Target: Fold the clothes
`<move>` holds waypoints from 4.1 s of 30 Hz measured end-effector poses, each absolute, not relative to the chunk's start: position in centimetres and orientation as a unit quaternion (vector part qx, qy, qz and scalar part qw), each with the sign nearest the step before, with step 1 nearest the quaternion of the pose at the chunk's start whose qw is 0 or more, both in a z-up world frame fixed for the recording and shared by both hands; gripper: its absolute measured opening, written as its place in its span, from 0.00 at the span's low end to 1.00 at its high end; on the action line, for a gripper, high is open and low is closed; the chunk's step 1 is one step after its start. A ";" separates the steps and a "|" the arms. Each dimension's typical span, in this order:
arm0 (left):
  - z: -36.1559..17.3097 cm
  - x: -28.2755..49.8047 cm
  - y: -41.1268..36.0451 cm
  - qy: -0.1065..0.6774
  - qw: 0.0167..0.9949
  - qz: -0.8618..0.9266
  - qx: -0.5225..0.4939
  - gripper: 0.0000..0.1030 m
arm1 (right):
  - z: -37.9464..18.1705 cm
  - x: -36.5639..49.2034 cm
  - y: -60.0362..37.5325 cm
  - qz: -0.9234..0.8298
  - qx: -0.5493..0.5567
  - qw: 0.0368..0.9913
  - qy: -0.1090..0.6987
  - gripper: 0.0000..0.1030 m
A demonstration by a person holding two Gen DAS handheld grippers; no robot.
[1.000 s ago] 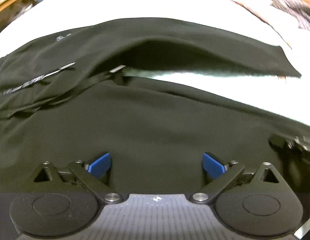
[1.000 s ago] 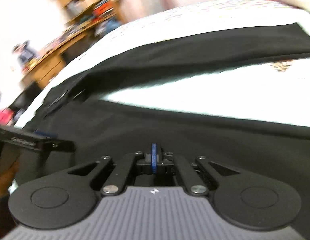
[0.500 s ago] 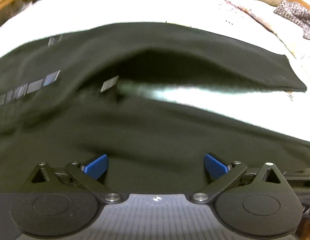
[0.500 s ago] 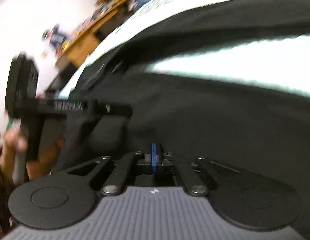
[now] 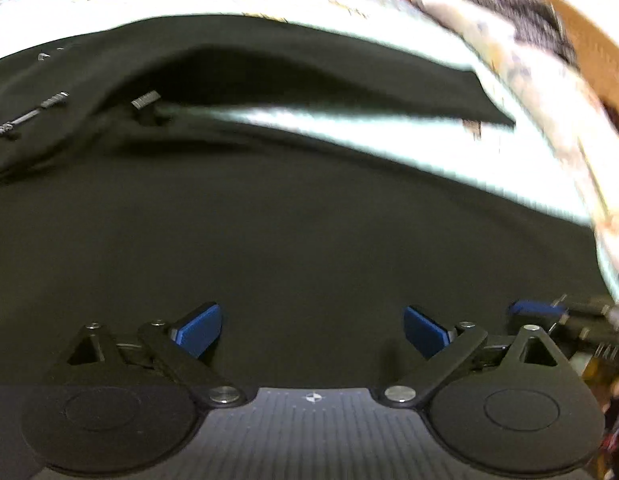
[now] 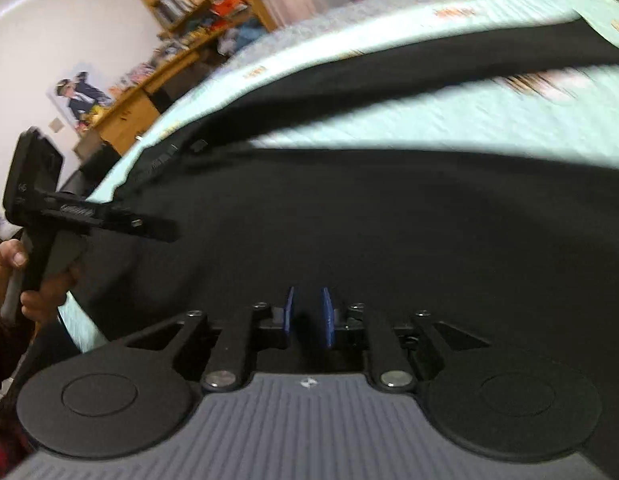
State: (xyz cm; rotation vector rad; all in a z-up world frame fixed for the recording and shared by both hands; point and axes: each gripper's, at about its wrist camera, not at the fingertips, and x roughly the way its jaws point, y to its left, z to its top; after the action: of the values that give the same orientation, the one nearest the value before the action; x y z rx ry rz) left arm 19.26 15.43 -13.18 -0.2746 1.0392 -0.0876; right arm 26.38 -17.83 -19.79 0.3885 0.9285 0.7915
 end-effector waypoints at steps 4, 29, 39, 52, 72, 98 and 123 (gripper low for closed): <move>-14.0 22.9 13.6 0.496 0.863 0.009 -0.099 0.99 | -20.7 25.3 -22.3 0.366 0.202 0.788 0.453 0.00; -12.8 24.7 12.1 0.503 0.857 0.032 -0.105 0.94 | -21.2 25.3 -40.5 0.080 0.278 0.907 0.305 0.04; -10.7 13.6 19.0 0.496 0.843 0.033 -0.207 0.95 | -20.3 13.1 -46.9 0.097 0.395 0.888 0.214 0.41; -13.5 14.2 14.3 0.530 0.837 0.106 -0.079 0.99 | -17.9 19.7 -41.6 -0.015 0.281 0.918 0.280 0.35; -13.8 13.9 14.0 0.531 0.836 0.114 -0.078 1.00 | -14.7 23.4 -23.2 0.160 0.073 0.916 0.361 0.49; -14.0 13.5 14.6 0.528 0.843 0.076 -0.072 0.99 | -17.2 24.6 -3.7 0.366 0.078 0.820 0.432 0.52; -13.1 11.3 14.9 0.518 0.850 0.055 -0.076 0.99 | -14.5 15.3 -18.4 0.214 0.276 0.834 0.426 0.58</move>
State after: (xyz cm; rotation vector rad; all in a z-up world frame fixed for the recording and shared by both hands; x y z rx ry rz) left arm 11.28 14.93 -13.09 -0.1608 1.0914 0.1165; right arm 15.31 -18.40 -14.45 0.5854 0.9026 0.4536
